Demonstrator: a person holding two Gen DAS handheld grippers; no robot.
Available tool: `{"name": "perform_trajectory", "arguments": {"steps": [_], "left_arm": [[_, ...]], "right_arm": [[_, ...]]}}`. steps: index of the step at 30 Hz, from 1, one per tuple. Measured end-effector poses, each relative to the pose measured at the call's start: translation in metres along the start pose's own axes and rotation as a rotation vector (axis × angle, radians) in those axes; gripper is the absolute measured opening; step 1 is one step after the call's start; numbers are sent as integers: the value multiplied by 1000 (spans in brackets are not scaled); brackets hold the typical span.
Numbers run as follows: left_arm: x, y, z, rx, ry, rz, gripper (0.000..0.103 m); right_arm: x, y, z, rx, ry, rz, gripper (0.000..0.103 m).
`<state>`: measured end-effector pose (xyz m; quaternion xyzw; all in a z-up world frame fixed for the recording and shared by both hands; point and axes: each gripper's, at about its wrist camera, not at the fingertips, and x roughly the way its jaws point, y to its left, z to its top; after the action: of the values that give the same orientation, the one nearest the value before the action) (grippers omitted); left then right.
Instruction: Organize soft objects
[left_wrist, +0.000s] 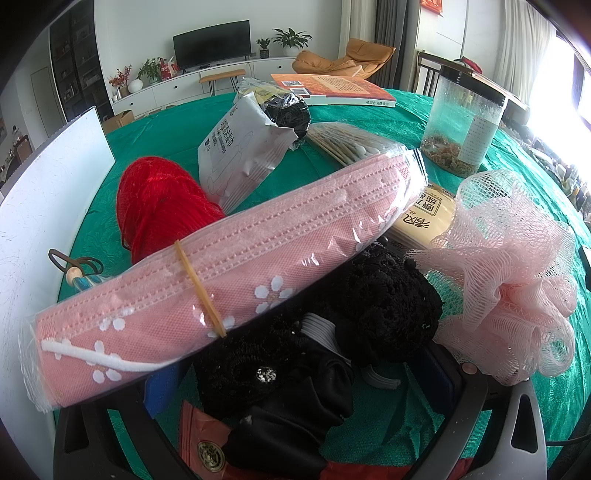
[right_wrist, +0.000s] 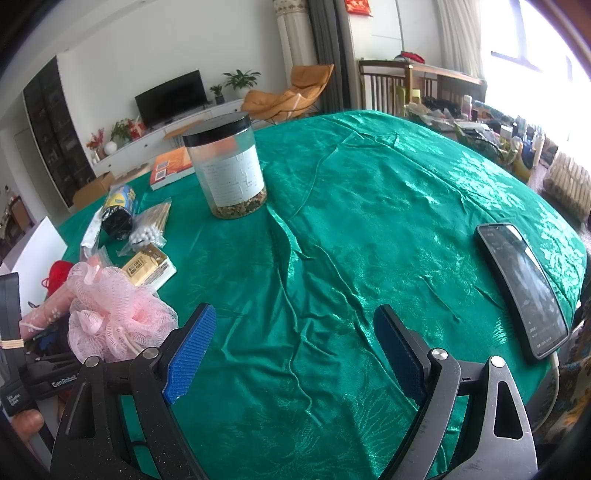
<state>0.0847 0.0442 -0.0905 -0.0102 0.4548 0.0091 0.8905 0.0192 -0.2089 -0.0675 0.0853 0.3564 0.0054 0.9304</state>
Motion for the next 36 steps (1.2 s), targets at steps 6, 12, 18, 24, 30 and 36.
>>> {"name": "perform_trajectory", "arguments": {"steps": [6,12,18,24,30,36], "left_arm": [[0,0,0,0,0,0,103],[0,0,0,0,-1,1,103],[0,0,0,0,-1,1,103],[0,0,0,0,-1,1,103],[0,0,0,0,-1,1,103],[0,0,-1,-1,-1,1,103]], "right_arm": [[0,0,0,5,-3,5,89],[0,0,0,8,-6,8,89],[0,0,0,10,-9,11,89],[0,0,0,12,-11,13,89],[0,0,0,14,-13,16,89],[0,-1,0,17,-15,18,89]]}}
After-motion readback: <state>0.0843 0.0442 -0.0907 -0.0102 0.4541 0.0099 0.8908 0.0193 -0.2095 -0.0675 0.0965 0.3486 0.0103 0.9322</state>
